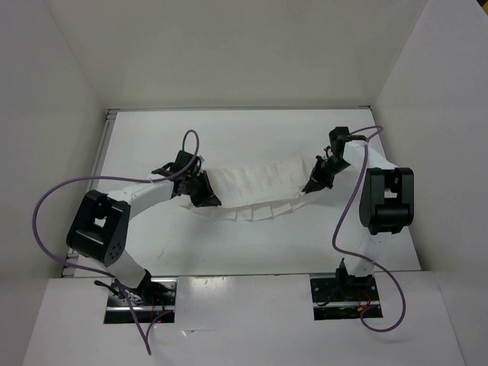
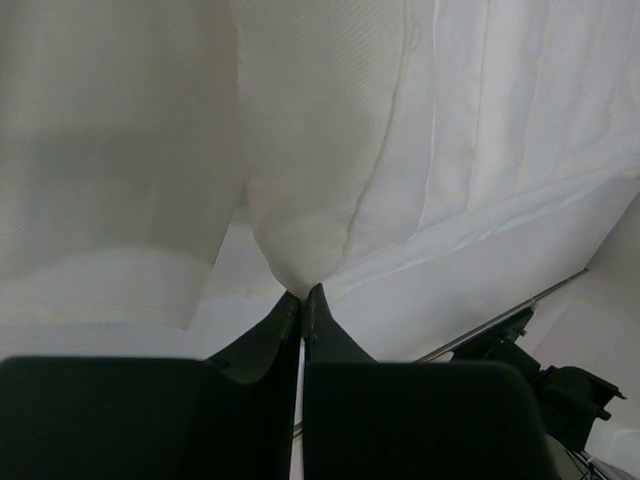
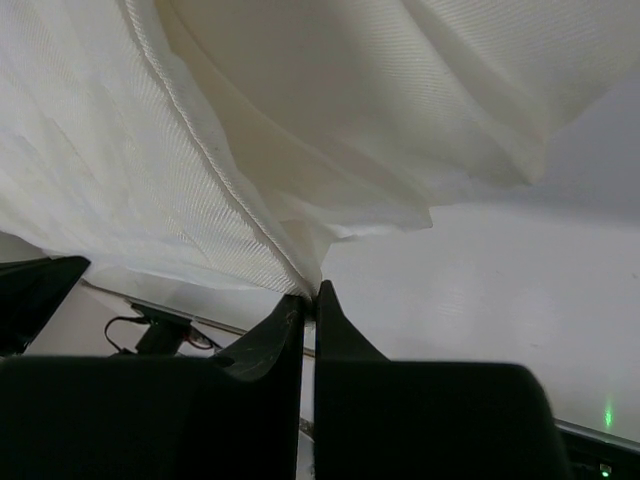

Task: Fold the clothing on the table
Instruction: Fold the skirt

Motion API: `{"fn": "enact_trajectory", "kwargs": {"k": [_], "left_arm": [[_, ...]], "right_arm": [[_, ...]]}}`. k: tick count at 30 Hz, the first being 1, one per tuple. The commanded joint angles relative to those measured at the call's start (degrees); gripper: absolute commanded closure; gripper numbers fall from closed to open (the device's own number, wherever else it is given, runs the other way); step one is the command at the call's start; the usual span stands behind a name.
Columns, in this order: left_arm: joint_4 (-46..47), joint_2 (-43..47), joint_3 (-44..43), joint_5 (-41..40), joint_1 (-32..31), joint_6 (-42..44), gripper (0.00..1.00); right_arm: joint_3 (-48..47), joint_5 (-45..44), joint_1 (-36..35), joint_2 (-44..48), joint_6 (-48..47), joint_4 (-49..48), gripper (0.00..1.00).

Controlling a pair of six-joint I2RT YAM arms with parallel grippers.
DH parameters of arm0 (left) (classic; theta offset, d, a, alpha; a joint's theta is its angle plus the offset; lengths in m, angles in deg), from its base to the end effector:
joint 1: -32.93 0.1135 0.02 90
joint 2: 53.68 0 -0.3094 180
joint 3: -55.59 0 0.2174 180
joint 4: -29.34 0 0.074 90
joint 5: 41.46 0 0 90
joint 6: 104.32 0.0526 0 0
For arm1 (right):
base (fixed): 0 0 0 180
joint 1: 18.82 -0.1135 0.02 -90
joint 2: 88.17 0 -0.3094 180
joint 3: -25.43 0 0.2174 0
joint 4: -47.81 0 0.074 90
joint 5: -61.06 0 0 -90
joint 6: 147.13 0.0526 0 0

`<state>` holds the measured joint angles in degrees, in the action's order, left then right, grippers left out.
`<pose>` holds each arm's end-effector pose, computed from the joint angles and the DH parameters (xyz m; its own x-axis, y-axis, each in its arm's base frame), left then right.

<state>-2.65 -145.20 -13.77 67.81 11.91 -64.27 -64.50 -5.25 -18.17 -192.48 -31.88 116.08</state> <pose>0.2756 -0.1245 0.2406 -0.8841 -0.4344 -0.1721 -0.2452 0.7449 -0.6204 0.3229 0.0175 0.2381 -0.9145 0.4010 0.0543 0.3859 0.8239 0.4150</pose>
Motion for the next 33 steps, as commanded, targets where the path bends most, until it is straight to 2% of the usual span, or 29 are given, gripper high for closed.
{"fn": "enact_trajectory", "kwargs": {"k": [1, 2, 3, 4, 5, 6, 8, 10, 12, 14, 15, 19, 21, 22, 23, 26, 29, 33], "left_arm": [[-8.5, 1.4, 1.7, -8.2, 0.3, -0.5, 1.0], [-9.1, 1.4, 1.7, -9.1, 0.3, -0.5, 1.0], [-10.6, 0.1, 1.1, -9.6, -0.3, -0.5, 0.97], [-11.4, 0.1, 1.0, -10.1, -0.3, -1.0, 0.88], [-13.0, -0.6, 1.0, -11.3, -1.1, -1.5, 0.65], [-13.8, -0.6, 0.5, -11.8, -1.7, -1.5, 0.53], [-16.4, 2.5, 0.5, -13.9, -1.7, -3.6, 0.31], [-18.6, 5.6, -0.6, -16.1, -2.2, -4.9, 0.25], [-22.1, 10.9, -3.7, -19.3, -2.2, -6.4, 0.2], [-22.1, 15.4, -5.8, -20.0, -2.2, -6.4, 0.2], [-20.5, 16.4, -7.5, -20.0, -2.2, -5.8, 0.24], [-9.7, 15.3, -9.3, -17.9, -2.2, -3.3, 0.52], [-5.0, 13.7, -8.2, -17.9, -2.2, -3.3, 0.61], [0.4, 12.3, -7.0, -17.9, -2.2, -3.3, 0.65], [2.7, 11.4, -4.9, -17.0, -1.5, -3.3, 0.72], [8.8, 6.5, -4.1, -14.3, -0.3, -2.5, 0.8], [9.8, 0.2, -5.7, -13.5, 0.4, -1.1, 0.88], [9.3, -6.0, -8.1, -16.0, 1.5, -1.1, 0.89]], "right_arm": [[1.0, -8.6, 0.4, 3.7, -0.2, -0.2, 1.0], [1.0, -8.6, 0.4, 3.7, -0.2, -0.2, 0.97], [1.6, -8.6, 0.4, 3.7, 0.3, -0.2, 0.82], [1.6, -10.0, 0.4, 3.7, 0.3, -0.2, 0.79], [0.7, -12.9, 0.4, 4.2, 1.6, 1.2, 0.67], [0.1, -15.5, 0.4, 4.7, 2.7, 2.1, 0.63], [-2.0, -24.2, 0.4, 8.6, 4.9, 3.6, 0.63], [-4.3, -28.5, 0.4, 11.7, 6.5, 5.2, 0.62], [-5.8, -28.3, -1.9, 15.5, 6.5, 5.2, 0.63], [-8.1, -25.8, -4.3, 16.1, 5.9, 4.7, 0.63], [-8.9, -21.4, -7.0, 15.1, 4.6, 2.8, 0.63], [-10.4, -11.4, -12.9, 8.3, 3.9, -2.9, 0.63], [-10.4, -5.9, -14.3, 3.9, 3.9, -5.7, 0.63], [-10.4, -3.8, -14.8, 2.5, 3.3, -8.5, 0.63], [-10.4, -2.4, -15.4, 1.1, 3.3, -9.6, 0.63], [-9.2, 3.8, -15.9, -3.4, 3.3, -13.7, 0.63], [-9.1, 4.4, -15.9, -6.7, 3.3, -14.4, 0.63], [-7.1, 4.4, -15.9, -8.1, 3.3, -15.0, 0.63]]}}
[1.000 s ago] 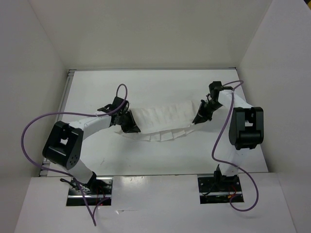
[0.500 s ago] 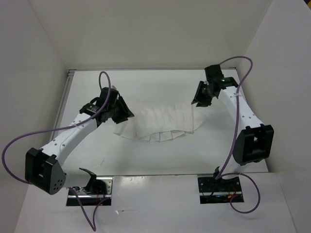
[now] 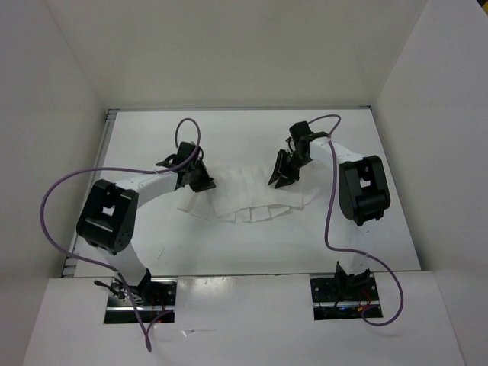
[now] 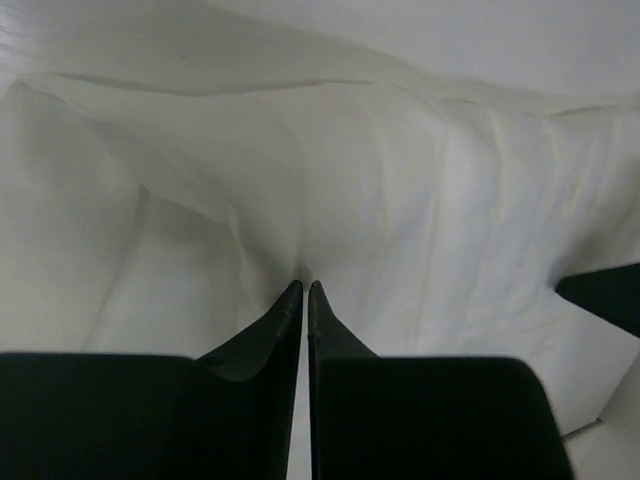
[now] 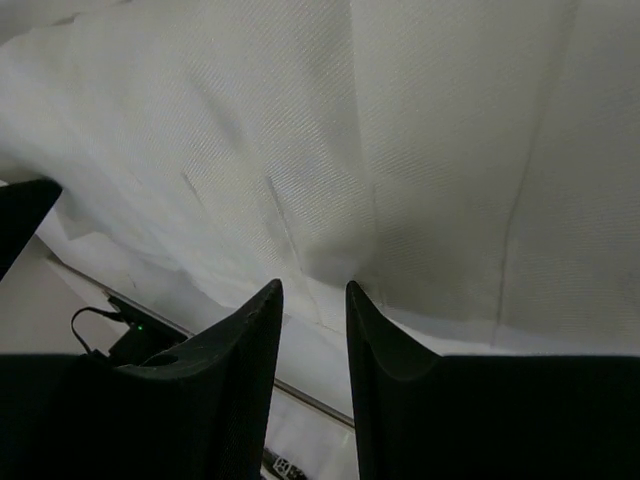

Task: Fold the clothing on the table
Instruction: Fold the skirt

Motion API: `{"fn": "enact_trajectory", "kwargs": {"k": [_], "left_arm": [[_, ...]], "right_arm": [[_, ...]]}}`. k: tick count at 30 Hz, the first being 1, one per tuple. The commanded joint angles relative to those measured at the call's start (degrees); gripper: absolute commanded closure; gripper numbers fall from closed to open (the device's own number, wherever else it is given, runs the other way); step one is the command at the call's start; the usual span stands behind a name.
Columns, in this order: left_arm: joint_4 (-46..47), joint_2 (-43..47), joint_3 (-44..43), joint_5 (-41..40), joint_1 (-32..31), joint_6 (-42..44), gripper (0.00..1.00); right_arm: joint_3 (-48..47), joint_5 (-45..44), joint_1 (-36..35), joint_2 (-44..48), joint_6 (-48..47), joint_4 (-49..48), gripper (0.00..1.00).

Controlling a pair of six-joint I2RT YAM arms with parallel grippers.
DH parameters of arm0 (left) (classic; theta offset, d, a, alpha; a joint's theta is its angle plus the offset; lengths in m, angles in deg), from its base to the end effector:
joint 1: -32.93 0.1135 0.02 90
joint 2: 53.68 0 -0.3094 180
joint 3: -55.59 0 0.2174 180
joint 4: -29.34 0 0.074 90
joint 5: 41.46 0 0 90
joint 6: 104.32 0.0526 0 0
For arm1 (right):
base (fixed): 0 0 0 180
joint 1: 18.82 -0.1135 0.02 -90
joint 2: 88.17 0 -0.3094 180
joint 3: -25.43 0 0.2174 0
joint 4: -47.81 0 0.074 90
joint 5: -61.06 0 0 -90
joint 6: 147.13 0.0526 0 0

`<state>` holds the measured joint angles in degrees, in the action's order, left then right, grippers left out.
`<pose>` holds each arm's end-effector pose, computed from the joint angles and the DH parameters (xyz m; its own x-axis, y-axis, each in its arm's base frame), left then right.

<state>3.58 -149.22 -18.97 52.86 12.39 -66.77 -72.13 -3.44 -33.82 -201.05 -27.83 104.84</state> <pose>0.3165 -0.1228 0.2515 -0.7313 -0.5702 -0.3742 -0.2980 0.7606 -0.5768 0.3678 0.1220 0.2254 -0.9787 0.1950 -0.0636 0.1368 0.8515 0.5061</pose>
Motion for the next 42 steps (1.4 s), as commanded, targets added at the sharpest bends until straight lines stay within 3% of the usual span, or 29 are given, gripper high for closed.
{"fn": "enact_trajectory", "kwargs": {"k": [1, 9, 13, 16, 19, 20, 21, 25, 33, 42], "left_arm": [[3.1, -4.0, -2.9, -2.3, 1.5, 0.8, 0.89], [-0.5, -12.3, -7.3, -8.4, 4.6, 0.1, 0.92], [-1.2, -13.8, -10.4, -11.4, 5.9, 1.9, 0.92], [-2.8, -14.3, -13.7, -12.9, 7.6, 3.0, 0.92], [-3.6, -11.0, -14.2, -10.6, 8.2, 4.2, 0.87], [-3.1, -8.5, -14.2, -9.8, 8.2, 4.2, 0.82], [-3.1, -7.0, -13.4, -7.9, 8.2, 4.2, 0.74], [-2.6, 2.8, -9.8, -3.7, 8.2, 4.2, 0.57], [-3.1, 15.7, -3.8, 3.7, 8.2, 4.2, 0.5], [-5.7, 21.0, -2.0, 5.1, 8.8, 6.0, 0.47]], "right_arm": [[1.1, 2.6, -0.3, -0.1, -0.7, -3.7, 0.63], [5.2, 3.9, -0.3, -3.1, -0.7, -5.7, 0.63], [5.2, 3.2, -3.5, -2.4, -0.7, -6.2, 0.63], [2.7, 0.0, -3.5, 2.3, -1.9, -4.3, 0.56], [1.9, -2.4, 1.1, 8.7, -3.3, -3.7, 0.45], [1.9, -2.9, 2.5, 10.1, -3.3, -3.7, 0.37], [1.9, -4.8, 5.2, 11.1, -3.9, -1.8, 0.22], [2.6, -6.9, 11.3, 11.1, -6.9, 0.8, 0.14], [4.1, -7.1, 18.5, 7.8, -8.5, -2.9, 0.1], [9.2, 4.4, 23.0, 2.7, -9.0, -10.5, 0.1]]}}
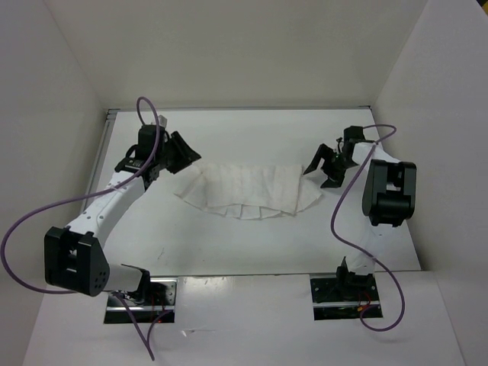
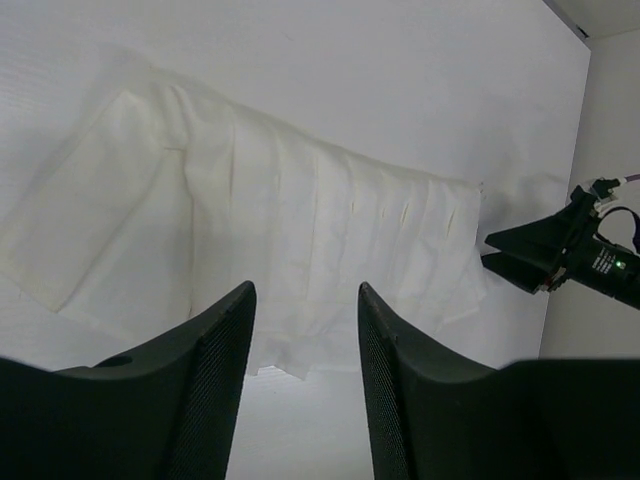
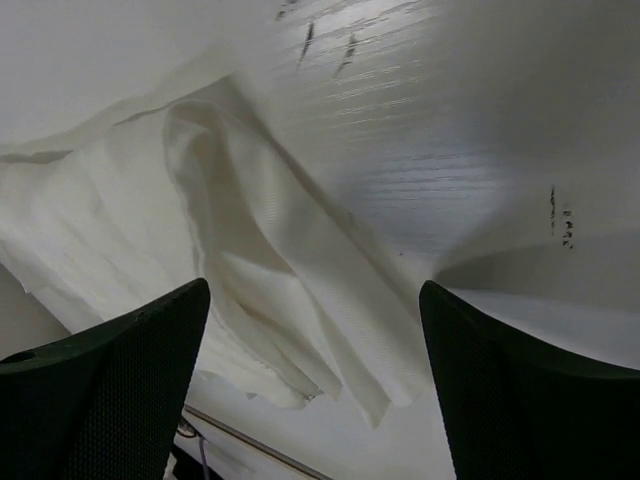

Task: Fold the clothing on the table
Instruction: Fold the skirt

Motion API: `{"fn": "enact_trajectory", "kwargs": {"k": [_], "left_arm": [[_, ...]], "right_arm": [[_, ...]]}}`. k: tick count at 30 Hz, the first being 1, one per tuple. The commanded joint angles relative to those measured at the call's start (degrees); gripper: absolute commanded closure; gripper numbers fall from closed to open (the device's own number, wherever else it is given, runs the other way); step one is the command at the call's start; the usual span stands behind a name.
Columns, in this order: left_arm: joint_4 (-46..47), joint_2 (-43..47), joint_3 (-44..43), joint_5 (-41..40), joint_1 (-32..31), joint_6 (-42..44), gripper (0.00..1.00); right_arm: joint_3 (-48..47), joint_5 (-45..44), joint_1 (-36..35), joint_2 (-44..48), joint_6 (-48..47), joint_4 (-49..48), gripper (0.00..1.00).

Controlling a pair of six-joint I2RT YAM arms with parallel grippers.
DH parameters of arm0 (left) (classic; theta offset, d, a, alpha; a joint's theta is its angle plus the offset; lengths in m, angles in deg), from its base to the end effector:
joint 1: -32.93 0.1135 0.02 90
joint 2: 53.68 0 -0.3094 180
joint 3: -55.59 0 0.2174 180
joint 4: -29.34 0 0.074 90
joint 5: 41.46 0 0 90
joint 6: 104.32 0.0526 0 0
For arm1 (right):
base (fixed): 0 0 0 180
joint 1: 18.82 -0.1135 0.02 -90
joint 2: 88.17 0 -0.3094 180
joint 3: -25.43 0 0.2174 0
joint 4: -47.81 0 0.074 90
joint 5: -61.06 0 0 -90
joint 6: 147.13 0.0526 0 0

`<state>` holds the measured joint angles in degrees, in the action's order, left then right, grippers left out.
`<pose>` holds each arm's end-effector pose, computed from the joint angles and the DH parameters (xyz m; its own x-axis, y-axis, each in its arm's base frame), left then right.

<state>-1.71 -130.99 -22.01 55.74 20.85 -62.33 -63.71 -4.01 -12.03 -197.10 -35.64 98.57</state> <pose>0.2703 -0.0646 0.3519 -0.5672 -0.6327 -0.5272 -0.1624 0.7135 -0.6816 0.3655 -0.0212 0.2178 -0.8830 0.4397 -0.1642 0.3131 0.8125 0.4918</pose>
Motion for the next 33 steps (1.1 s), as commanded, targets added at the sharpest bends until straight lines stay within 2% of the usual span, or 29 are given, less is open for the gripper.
{"fn": "enact_trajectory", "kwargs": {"k": [1, 5, 9, 14, 15, 17, 20, 22, 27, 33], "left_arm": [[-0.4, 2.8, 1.0, 2.2, 0.3, 1.6, 0.47], [0.2, 4.0, 2.3, 3.5, 0.3, 1.6, 0.43], [2.6, 2.3, 2.9, 6.8, 0.3, 2.9, 0.43], [3.7, -5.3, 1.3, 13.0, -0.8, 6.3, 0.57], [3.7, -6.5, -0.3, 14.6, -1.3, 7.0, 0.63], [4.9, -9.8, -1.4, 16.2, -2.4, 7.6, 0.68], [6.0, -14.2, -4.0, 19.3, -4.0, 8.1, 0.76], [6.0, -17.7, -7.1, 21.4, -5.5, 8.9, 0.8], [4.0, -26.3, -17.1, 23.9, -8.4, 11.0, 0.83], [0.5, -37.6, -26.2, 21.1, -11.0, 11.0, 0.83]], "right_arm": [[0.8, 5.0, 1.2, -1.3, -1.2, -4.8, 0.1], [2.1, 11.1, 1.2, -3.6, -1.7, -6.3, 0.1], [2.1, 13.3, -1.8, -5.3, -2.9, -6.4, 0.11], [2.7, 13.3, -7.3, -6.7, -2.9, -5.3, 0.19], [2.7, 13.3, -9.4, -7.2, -2.9, -5.3, 0.26], [3.9, 13.9, -11.3, -7.2, -2.2, -5.3, 0.34], [4.5, 14.5, -13.5, -7.2, -1.1, -5.9, 0.68], [4.5, 11.6, -14.1, -6.5, -0.5, -5.9, 1.0], [3.4, 9.6, -14.1, -5.9, -0.5, -5.3, 1.0], [3.4, 9.6, -14.1, -5.3, -0.5, -4.8, 1.0]]}}
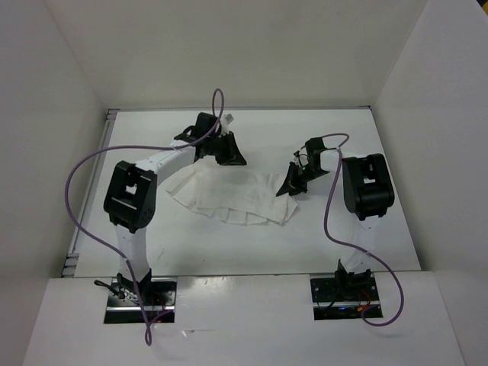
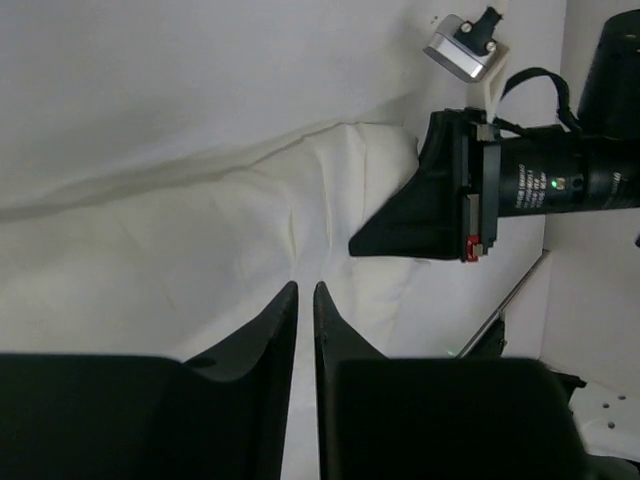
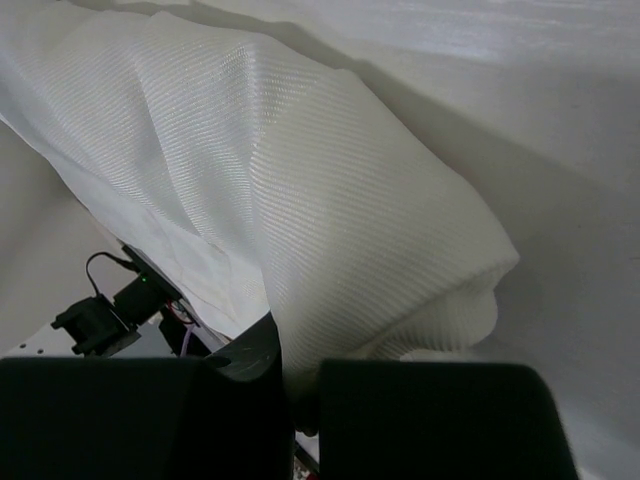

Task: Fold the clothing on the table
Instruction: Fold the skirt

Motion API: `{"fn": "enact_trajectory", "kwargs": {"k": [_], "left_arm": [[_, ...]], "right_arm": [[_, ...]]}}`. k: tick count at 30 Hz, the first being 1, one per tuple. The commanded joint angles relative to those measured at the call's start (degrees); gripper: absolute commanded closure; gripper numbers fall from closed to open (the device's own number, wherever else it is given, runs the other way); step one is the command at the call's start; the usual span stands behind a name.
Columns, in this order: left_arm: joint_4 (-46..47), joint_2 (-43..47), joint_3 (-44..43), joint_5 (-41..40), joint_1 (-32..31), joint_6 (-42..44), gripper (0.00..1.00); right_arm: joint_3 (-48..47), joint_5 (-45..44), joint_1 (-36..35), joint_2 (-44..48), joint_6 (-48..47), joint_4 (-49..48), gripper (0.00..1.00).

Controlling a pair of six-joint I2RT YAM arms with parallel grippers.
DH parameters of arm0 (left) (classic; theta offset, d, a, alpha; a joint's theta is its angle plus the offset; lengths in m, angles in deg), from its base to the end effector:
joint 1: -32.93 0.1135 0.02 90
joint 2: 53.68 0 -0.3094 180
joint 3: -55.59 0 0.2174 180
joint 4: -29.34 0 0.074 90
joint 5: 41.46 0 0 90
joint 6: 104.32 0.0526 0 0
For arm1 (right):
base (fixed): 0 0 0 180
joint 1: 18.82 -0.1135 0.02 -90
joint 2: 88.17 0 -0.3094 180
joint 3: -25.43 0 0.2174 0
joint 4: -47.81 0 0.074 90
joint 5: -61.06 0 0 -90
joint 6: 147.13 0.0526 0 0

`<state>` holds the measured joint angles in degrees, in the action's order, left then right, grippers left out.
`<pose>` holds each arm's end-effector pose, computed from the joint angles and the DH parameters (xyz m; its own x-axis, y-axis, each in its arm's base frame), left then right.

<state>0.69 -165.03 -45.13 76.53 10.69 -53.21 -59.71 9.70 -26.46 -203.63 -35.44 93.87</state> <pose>0.3975 -0.1892 0.2853 -0.8771 -0.2403 -0.4159 0.1539 0.6796 -0.7172 0.3601 0.0814 0.1713 -0.9873 0.1588 0.0055 0.1241 0.7489 0.6509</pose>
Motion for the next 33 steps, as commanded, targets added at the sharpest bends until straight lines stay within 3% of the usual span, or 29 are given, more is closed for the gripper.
{"fn": "enact_trajectory", "kwargs": {"k": [1, 7, 15, 19, 28, 30, 31, 33], "left_arm": [[-2.4, -5.6, -4.5, 0.3, -1.6, 1.9, 0.83], [-9.2, -10.7, -8.9, -7.3, -3.7, 0.8, 0.88], [-14.0, -15.0, -8.4, -14.8, -5.5, 1.3, 0.9], [-12.7, -17.5, -7.7, -14.5, -6.7, 1.3, 0.91], [-11.1, -20.7, -12.9, -9.2, -10.1, 0.7, 0.92], [-12.1, -18.7, -13.5, -11.6, -10.1, 0.7, 0.87], [-13.2, -15.9, -12.9, -13.1, -8.8, 0.7, 0.74], [-13.9, -12.5, -11.9, -15.6, -7.0, 0.7, 0.61]], "right_arm": [[-0.6, -4.1, 0.3, 1.2, -0.7, -0.1, 1.0], [-1.1, -4.1, 0.3, 1.2, -1.2, -0.1, 1.0], [-2.2, -3.6, 0.3, 5.4, -1.2, 1.7, 1.0], [-6.5, -6.3, -3.5, 13.1, 0.1, 4.1, 1.0], [-12.4, 1.5, -9.7, 17.0, 1.9, 7.4, 1.0], [-13.8, 0.1, -9.7, 17.6, 1.9, 8.4, 1.0], [-14.5, -0.7, -9.7, 17.6, 1.4, 10.1, 1.0], [-16.7, -1.4, -9.7, 17.6, 0.1, 11.9, 1.0]]}}
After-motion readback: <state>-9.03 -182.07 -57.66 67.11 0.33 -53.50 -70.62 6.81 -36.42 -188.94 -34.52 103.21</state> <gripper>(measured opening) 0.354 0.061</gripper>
